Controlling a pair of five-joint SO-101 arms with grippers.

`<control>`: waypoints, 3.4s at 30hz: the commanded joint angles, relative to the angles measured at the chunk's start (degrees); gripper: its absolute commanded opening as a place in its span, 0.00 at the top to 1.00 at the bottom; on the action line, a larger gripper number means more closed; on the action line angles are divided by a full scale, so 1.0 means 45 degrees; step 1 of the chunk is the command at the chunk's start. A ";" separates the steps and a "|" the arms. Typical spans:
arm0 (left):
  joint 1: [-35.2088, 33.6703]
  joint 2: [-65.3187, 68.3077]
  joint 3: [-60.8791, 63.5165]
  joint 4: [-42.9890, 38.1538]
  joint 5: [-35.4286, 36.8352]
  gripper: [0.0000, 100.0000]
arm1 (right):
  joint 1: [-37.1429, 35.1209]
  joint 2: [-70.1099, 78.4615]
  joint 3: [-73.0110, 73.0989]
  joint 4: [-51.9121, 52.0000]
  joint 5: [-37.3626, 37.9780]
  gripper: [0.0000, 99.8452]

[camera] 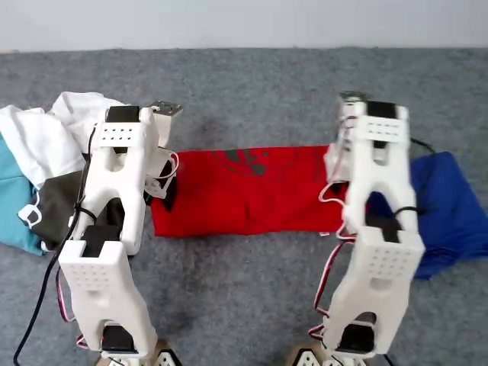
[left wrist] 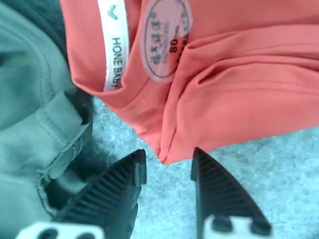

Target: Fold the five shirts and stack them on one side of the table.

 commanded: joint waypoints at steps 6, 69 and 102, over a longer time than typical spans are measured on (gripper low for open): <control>-0.0645 -0.0938 -0.0928 0.0313 -0.0020 0.85 | -0.2999 -0.0225 -0.0527 0.0186 -0.0039 0.99; -0.4943 -0.8147 0.1866 0.0293 -0.0117 0.85 | -1.0950 0.1182 -0.2989 -0.3663 0.0567 0.68; -0.4962 -0.8186 0.1905 0.0313 -0.0117 0.85 | -1.0305 0.3839 -0.7404 -0.0303 0.1387 0.66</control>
